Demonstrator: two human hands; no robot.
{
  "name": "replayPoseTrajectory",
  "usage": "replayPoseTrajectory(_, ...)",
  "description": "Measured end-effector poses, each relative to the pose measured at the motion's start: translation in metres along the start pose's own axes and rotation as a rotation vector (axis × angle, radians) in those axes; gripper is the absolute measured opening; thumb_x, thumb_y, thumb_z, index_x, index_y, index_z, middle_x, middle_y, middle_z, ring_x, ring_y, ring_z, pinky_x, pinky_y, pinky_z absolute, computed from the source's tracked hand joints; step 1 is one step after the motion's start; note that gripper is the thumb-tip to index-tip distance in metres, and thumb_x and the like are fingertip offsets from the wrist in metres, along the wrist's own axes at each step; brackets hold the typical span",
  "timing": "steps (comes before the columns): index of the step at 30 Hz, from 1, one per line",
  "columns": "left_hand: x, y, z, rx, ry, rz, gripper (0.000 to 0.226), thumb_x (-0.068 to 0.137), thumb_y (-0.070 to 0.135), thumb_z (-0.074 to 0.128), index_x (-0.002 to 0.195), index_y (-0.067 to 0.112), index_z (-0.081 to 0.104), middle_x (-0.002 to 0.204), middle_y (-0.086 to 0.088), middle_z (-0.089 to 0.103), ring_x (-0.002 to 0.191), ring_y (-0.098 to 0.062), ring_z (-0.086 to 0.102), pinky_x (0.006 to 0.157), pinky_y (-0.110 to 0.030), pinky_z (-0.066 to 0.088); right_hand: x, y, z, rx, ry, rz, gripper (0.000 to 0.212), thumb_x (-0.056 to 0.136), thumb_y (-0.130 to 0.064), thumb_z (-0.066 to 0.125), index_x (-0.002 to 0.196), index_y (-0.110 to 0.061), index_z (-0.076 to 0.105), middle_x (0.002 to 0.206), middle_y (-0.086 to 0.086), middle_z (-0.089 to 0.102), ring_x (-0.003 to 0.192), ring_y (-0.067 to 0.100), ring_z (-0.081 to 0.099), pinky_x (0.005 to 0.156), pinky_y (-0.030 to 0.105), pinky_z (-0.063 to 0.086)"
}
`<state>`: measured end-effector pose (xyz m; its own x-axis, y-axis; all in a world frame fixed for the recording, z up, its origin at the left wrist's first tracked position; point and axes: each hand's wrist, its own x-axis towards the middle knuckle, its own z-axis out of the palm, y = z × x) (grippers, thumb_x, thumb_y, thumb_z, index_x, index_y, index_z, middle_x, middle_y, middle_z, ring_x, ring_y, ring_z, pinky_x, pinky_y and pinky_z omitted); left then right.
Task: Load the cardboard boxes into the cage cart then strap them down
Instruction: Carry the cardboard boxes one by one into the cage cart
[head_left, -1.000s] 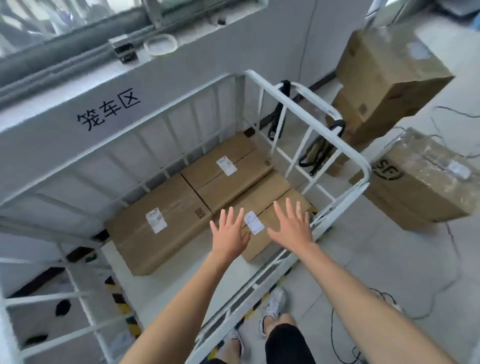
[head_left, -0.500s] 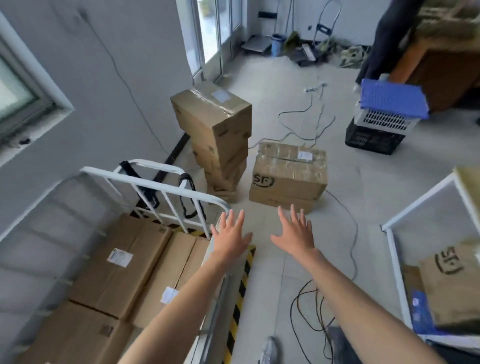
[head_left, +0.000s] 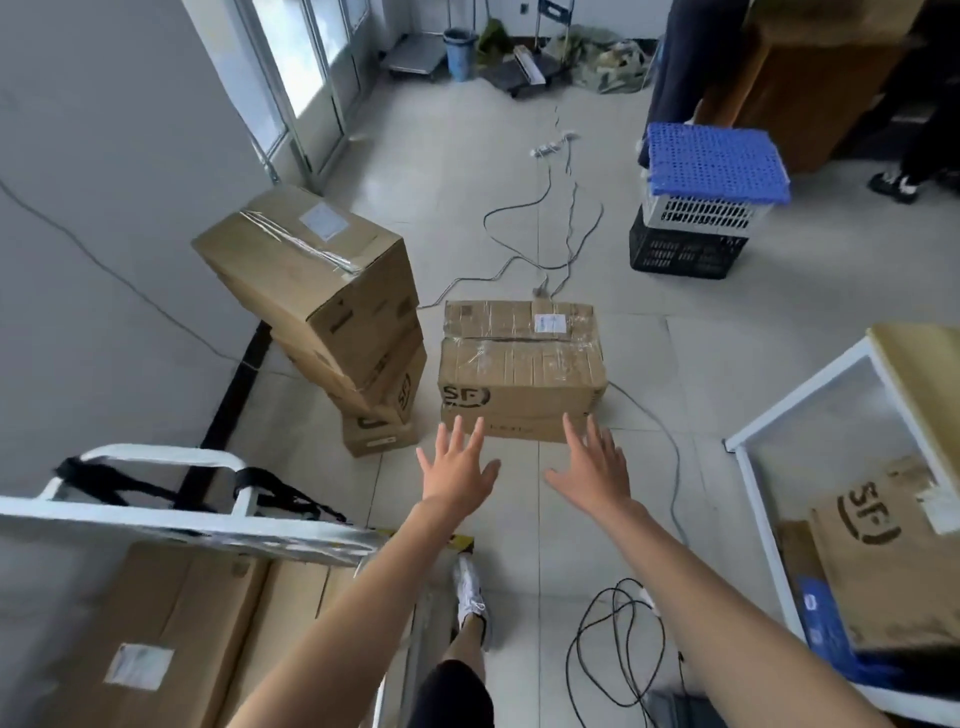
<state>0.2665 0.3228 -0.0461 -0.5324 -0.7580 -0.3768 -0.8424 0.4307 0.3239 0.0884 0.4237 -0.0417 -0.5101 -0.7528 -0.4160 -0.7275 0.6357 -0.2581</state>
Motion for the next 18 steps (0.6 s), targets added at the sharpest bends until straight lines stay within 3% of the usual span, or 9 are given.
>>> replayPoseTrajectory(11,0.195,0.017,-0.030,0.036,-0.195,0.062,0.076,0.099,0.059,0.039,0.159,0.031,0.001,0.168,-0.004,-0.003,0.153,-0.031,-0.009,0.117,-0.065,0.001,0.165,-0.012,-0.036,0.077,-0.055,0.157,0.091,0.089,-0.050,0.057,0.159,-0.029,0.002,0.167,0.009,-0.002,0.153,0.031,0.002,0.121,0.051,0.016)
replayPoseTrajectory(18,0.315,0.024,-0.017,0.036,-0.257,-0.022,0.076,0.099,0.060,0.039,0.159,0.031,0.003,0.168,-0.006,0.000,0.153,-0.031,-0.007,0.117,-0.066,0.005,0.301,0.018,-0.043,0.061,-0.152,0.160,0.092,0.089,-0.049,0.058,0.159,-0.027,0.003,0.167,0.012,0.002,0.152,0.033,0.007,0.120,0.050,0.020)
